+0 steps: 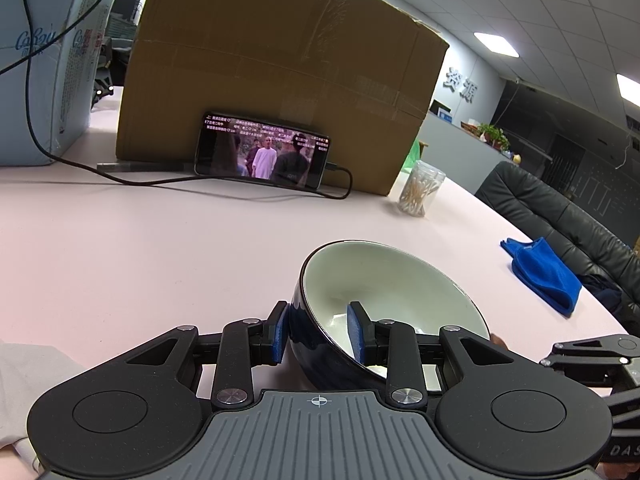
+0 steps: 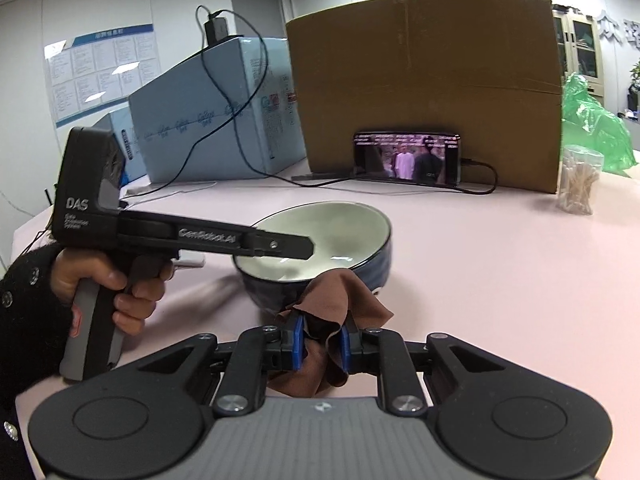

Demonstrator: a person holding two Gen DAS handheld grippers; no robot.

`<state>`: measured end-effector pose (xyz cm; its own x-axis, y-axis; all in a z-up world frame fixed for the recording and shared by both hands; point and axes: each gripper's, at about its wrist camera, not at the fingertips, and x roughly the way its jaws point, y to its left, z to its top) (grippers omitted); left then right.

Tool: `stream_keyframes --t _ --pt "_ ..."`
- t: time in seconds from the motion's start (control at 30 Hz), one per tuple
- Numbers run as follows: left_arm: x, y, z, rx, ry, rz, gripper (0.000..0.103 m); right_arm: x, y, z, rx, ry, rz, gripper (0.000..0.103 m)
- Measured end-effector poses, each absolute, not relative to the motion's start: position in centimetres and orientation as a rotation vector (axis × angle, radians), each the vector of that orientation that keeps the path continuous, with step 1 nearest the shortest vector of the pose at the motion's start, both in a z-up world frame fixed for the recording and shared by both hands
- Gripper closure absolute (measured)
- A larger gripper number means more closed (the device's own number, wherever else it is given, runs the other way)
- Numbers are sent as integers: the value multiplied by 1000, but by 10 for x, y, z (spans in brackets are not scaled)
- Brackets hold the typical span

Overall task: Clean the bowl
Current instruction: 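Wipe the bowl's outer wall with the regripped cloth in the right gripper while the left gripper holds the rim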

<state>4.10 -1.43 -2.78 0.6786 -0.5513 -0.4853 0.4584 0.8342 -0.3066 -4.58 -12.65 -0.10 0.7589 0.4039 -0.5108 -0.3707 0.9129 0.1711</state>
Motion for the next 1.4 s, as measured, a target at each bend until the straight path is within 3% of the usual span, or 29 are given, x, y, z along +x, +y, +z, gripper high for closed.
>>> stream_keyframes --t 1.4 --pt "40 -15 -27 -164 594 -571 72 -33 -129 3 -106 598 397 79"
